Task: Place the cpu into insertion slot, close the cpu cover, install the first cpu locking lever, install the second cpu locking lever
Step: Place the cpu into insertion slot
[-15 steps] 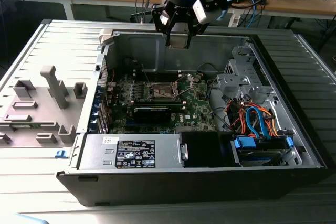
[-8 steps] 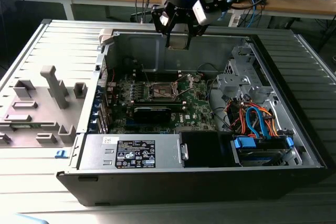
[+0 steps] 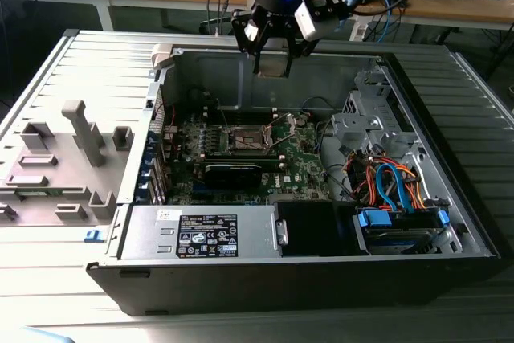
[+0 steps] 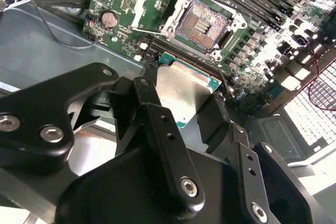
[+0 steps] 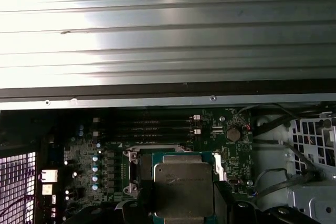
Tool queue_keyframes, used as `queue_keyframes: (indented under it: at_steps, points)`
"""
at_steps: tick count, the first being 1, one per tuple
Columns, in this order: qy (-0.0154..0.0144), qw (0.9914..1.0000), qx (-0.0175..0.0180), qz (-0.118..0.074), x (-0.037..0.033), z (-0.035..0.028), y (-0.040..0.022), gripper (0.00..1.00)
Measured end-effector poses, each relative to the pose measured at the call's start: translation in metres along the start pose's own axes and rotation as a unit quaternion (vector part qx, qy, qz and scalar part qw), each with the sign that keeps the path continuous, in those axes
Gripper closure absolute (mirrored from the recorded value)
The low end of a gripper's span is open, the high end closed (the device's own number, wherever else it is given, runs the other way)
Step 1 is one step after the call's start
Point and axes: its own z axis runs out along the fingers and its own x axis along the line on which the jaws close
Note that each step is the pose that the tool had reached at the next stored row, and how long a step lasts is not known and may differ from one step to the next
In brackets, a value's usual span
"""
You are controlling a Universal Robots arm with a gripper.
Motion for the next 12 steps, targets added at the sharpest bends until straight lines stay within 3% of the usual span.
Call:
queue_keyframes:
  at_steps: [12]
  points:
    - [0.0000,1.00000,0.0003,0.000,0.0001,0.0025,-0.0010,0.45]
